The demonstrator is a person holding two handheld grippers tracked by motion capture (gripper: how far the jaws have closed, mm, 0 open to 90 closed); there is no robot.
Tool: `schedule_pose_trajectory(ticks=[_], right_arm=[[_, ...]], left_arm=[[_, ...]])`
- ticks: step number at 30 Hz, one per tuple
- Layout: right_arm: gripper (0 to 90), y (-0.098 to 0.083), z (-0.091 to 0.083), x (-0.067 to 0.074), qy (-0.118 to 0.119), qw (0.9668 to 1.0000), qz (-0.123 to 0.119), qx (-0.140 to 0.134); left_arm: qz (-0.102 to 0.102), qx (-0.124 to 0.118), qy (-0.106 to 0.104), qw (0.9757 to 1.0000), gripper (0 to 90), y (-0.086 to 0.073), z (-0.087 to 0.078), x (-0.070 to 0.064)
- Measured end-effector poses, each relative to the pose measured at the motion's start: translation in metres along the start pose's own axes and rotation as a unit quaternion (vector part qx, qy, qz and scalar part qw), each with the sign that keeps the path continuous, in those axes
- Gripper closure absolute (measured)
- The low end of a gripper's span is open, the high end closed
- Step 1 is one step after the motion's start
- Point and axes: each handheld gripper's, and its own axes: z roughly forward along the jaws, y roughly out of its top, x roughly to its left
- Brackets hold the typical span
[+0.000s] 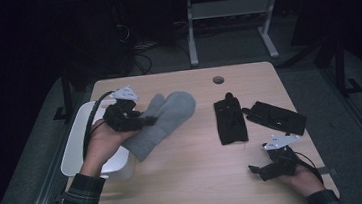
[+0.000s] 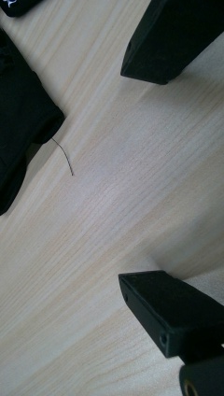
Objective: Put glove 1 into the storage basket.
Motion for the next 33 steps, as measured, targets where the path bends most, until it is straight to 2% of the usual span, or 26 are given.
schedule_pose_trajectory(ticks=[6,10,17,18,20,28,29,31,33], right_arm=[[2.6,0.0,0.0,0.0,0.0,1.0,0.0,0.0],[2.6,0.0,0.0,0.0,0.0,1.0,0.0,0.0],[2.6,0.0,0.0,0.0,-0.001,1.0,0.001,0.0],[2.6,0.0,0.0,0.0,-0.001,1.0,0.001,0.0],[2.6,0.0,0.0,0.0,-0.001,1.0,0.001,0.0],[2.6,0.0,0.0,0.0,-0.002,1.0,0.001,0.0],[2.6,0.0,0.0,0.0,-0.002,1.0,0.002,0.0],[2.6,0.0,0.0,0.0,-0.002,1.0,0.002,0.0],[2.6,0.0,0.0,0.0,-0.002,1.0,0.002,0.0]], left_arm=[[-0.037,-0.019,0.012,0.9991,75.4,-0.016,-0.023,0.019],[-0.051,-0.026,0.028,0.998,75.5,-0.027,-0.039,0.029],[-0.081,-0.033,0.059,0.9944,75.5,-0.049,-0.062,0.046],[-0.089,-0.028,0.065,0.9935,75.5,-0.057,-0.066,0.052],[-0.094,-0.028,0.067,0.993,75.5,-0.061,-0.067,0.055],[-0.138,-0.026,0.077,0.9871,75.4,-0.09,-0.063,0.074],[-0.148,-0.02,0.079,0.9856,75.4,-0.097,-0.059,0.08],[-0.153,-0.018,0.08,0.9848,75.4,-0.101,-0.057,0.083],[-0.158,-0.007,0.082,0.9839,75.4,-0.108,-0.052,0.089]])
